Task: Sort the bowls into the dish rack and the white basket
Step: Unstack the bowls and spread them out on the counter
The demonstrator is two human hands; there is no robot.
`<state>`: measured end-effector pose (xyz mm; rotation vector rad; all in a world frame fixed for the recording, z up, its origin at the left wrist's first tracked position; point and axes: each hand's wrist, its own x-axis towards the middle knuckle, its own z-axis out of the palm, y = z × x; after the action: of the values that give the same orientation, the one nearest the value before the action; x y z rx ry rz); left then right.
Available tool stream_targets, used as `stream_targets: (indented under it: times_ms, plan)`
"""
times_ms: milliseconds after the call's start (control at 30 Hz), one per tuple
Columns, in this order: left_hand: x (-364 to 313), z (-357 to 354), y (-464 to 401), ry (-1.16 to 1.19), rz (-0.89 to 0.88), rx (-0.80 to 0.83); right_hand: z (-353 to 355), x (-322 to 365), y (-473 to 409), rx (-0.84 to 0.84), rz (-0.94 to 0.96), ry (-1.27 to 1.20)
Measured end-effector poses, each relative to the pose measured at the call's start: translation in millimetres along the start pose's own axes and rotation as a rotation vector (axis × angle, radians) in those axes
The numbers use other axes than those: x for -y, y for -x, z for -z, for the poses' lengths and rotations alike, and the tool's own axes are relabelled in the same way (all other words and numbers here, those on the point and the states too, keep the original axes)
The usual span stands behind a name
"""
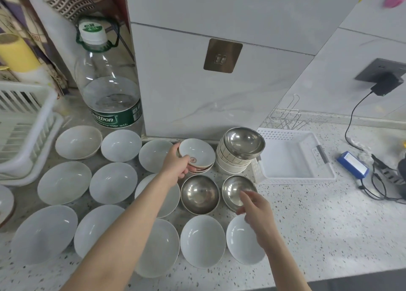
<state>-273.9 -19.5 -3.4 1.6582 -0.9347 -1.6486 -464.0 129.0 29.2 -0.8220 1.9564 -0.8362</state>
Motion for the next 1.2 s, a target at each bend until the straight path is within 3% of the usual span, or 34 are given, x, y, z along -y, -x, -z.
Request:
stream_targets:
  times_ms: [367,533,1000,1200]
  plan:
    - [14.8,58.2,50.4,0.575,0.098,0.097,-53.8,44.2,-48.6,0.149,-0.098,0.110]
    - [37.0,83.1,73.9,0.842,0.195,0.009,-88.8,56.7,-71.0,0.057,-0.058,0.287]
    - [52.1,110.0,110.8,0.934,0.149,-0.123,-118.8,61.7,-88.4,-0.074,-0.089,0.318]
    - [53.7,117.9,118.9,1.002,0.167,-0.177,-113.6,59.6,-78.8,-0.113,0.076,0.351]
